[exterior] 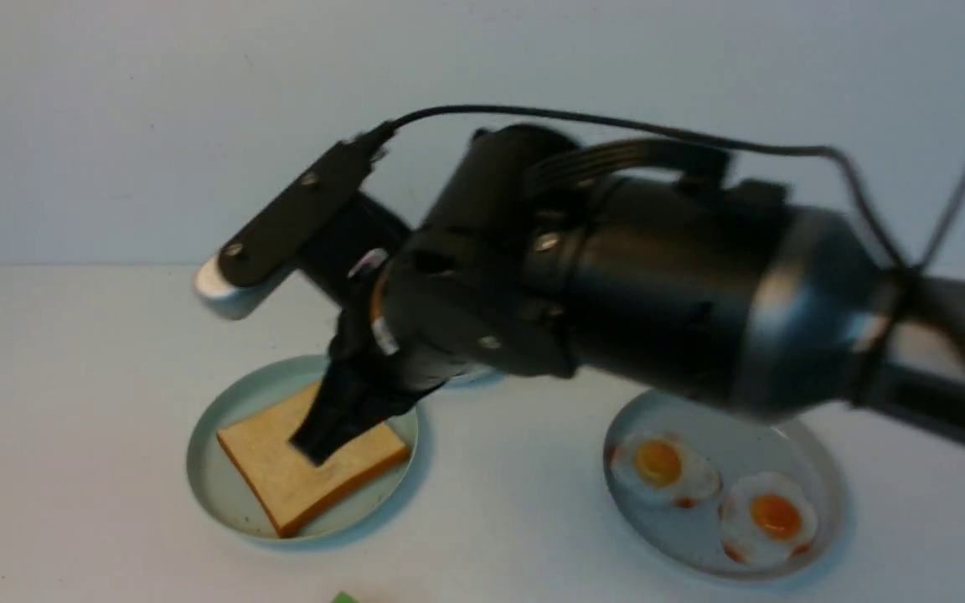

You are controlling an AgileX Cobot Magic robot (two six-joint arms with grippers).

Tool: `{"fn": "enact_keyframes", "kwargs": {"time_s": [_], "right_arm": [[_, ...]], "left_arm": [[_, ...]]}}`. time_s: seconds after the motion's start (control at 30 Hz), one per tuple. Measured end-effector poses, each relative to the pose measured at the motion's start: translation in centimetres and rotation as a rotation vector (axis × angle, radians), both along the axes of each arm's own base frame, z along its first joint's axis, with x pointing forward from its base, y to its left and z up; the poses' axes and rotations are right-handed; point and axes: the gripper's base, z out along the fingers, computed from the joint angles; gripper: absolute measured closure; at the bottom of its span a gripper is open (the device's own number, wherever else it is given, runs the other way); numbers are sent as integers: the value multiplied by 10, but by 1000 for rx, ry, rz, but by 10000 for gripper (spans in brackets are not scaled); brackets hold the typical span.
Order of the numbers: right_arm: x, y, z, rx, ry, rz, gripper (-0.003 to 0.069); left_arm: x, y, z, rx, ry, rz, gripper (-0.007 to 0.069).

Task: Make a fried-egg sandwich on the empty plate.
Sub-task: Use the right arm to place the fried egg on the slice of bread in the middle

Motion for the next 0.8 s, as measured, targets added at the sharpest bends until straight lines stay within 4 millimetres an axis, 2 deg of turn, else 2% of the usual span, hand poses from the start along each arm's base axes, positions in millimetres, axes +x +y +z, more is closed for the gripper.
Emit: {"fn": "enact_keyframes", "kwargs": {"time_s": [0.03,0.1,0.23,0.4,0.8], "right_arm": [[0,0,2,5,-4,0,559],[14,22,-29,-47,-2,12,559],[34,38,-62,-115,-18,20,559],[47,47,-76,-125,-24,16,559],[54,55,-101,-153,-51,39,560]], "left_arm": [[0,0,0,0,0,1,638],[0,1,2,-1,-21,9,638],[1,1,2,-4,-23,10,638],[1,1,2,-4,-23,10,638],[1,1,2,-5,-26,11,634]]}}
